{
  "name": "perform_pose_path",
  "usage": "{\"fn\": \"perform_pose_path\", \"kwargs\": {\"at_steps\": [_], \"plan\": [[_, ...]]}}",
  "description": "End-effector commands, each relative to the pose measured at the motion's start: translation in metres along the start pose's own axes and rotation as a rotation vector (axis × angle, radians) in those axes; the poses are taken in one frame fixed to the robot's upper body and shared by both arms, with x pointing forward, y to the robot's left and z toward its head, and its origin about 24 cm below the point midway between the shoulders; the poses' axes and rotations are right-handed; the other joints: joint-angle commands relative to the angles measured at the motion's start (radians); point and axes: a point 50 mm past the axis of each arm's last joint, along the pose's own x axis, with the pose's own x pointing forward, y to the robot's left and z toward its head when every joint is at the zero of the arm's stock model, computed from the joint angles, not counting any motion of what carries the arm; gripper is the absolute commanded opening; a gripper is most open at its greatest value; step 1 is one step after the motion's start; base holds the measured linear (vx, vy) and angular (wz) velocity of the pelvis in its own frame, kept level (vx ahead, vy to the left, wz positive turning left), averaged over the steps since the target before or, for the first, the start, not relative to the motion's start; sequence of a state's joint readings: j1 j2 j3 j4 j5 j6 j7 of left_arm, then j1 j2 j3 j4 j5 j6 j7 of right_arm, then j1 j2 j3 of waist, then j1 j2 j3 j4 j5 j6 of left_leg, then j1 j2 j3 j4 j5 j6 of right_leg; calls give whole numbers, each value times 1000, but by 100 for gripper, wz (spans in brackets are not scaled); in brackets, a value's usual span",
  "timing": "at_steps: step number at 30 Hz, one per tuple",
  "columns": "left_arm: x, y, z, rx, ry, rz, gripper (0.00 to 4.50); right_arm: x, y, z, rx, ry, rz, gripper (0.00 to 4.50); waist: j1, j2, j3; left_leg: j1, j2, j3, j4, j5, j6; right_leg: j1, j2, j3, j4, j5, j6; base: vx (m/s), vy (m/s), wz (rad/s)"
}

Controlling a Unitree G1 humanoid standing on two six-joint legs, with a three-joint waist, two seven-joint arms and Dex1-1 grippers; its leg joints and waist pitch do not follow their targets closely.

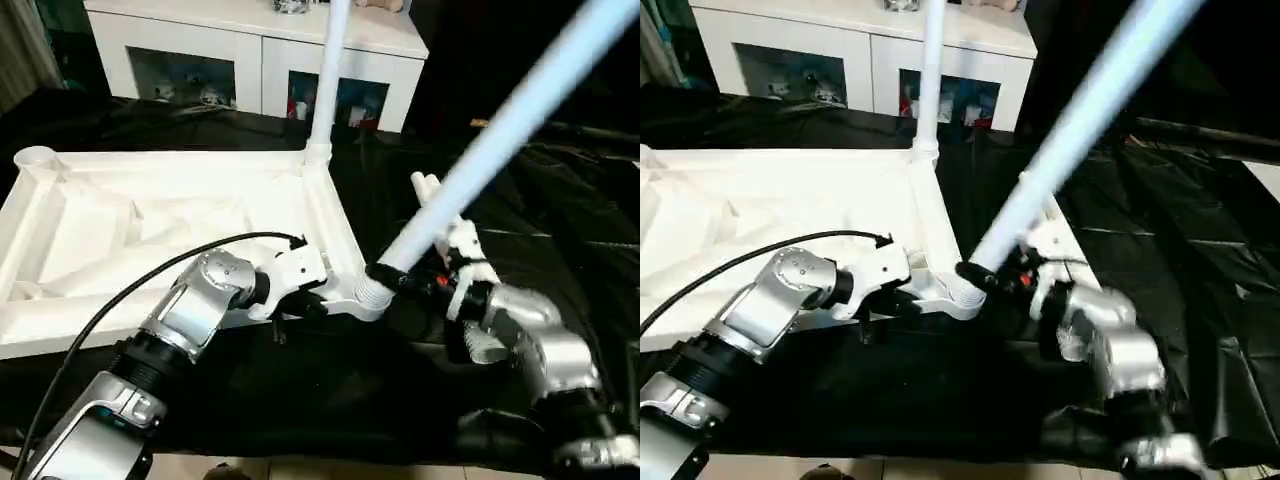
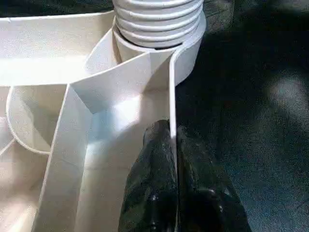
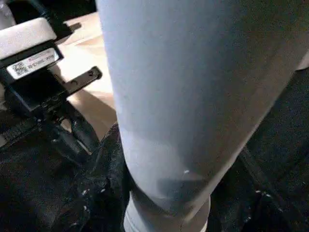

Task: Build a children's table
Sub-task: Insert table leg to table base

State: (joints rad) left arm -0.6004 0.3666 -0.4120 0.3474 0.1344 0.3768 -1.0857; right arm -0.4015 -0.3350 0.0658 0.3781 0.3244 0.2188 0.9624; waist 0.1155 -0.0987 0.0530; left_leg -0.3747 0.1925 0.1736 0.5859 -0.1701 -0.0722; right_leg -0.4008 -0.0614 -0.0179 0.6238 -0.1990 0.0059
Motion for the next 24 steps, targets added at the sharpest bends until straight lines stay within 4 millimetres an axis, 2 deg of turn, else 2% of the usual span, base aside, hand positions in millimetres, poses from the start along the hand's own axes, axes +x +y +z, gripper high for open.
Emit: {"fn": "perform_pose_path", "kwargs": {"at_steps": [1, 3, 6, 7, 8, 10, 11, 16, 21, 24], "plan": [[1, -1, 11, 57, -25, -5, 0, -2, 6, -29, 76, 152, 48, 186, -5, -3, -46, 17, 39, -9, -79, -254, 12, 26, -73, 29, -89, -295, -161, 0, 0, 0], [3, -3, 12, 64, -30, -13, 0, -2, 5, -31, 80, 204, 96, 186, -6, -10, -47, 15, 39, -8, -77, -237, 17, 29, -74, 28, -86, -277, -168, 0, 0, 0], [3, -3, 13, 68, -34, -17, 0, -2, 3, -32, 80, 221, 107, 186, -5, -11, -46, 16, 39, -6, -77, -235, 17, 27, -73, 29, -87, -267, -171, 0, 0, 0], [3, -4, 13, 70, -36, -18, 0, -2, 2, -32, 80, 224, 107, 186, -6, -17, -47, 16, 39, -5, -76, -233, 18, 28, -73, 29, -87, -265, -170, 0, 0, 0], [4, -4, 13, 76, -36, -21, 0, -2, 0, -31, 81, 234, 119, 186, -6, -22, -47, 15, 39, -6, -76, -230, 19, 29, -74, 28, -86, -275, -168, 0, 0, 0], [4, -4, 14, 79, -38, -22, 0, -2, 0, -31, 83, 245, 129, 186, -6, -21, -46, 16, 40, -6, -76, -238, 17, 27, -76, 28, -89, -299, -164, 0, 0, 0], [4, -5, 14, 87, -42, -30, 0, -3, 1, -33, 82, 266, 149, 186, -8, -27, -46, 17, 40, -6, -76, -242, 16, 26, -75, 28, -90, -310, -160, 0, 0, 0], [5, -8, 17, 112, -59, -66, 0, -2, 2, -42, 80, 313, 177, 186, -6, -29, -47, 18, 41, -7, -77, -241, 12, 25, -75, 29, -89, -298, -161, 0, 0, 0], [5, -12, 18, 121, -68, -92, 0, 0, 4, -47, 56, 312, 203, 186, -8, -33, -49, 20, 42, -9, -79, -285, -6, 24, -76, 28, -92, -324, -155, 0, 0, 0], [5, -12, 17, 124, -66, -95, 0, -1, 4, -50, 75, 293, 182, 186, -9, -34, -50, 19, 42, -9, -79, -290, -7, 24, -75, 28, -92, -321, -156, 0, 0, 0]]}}
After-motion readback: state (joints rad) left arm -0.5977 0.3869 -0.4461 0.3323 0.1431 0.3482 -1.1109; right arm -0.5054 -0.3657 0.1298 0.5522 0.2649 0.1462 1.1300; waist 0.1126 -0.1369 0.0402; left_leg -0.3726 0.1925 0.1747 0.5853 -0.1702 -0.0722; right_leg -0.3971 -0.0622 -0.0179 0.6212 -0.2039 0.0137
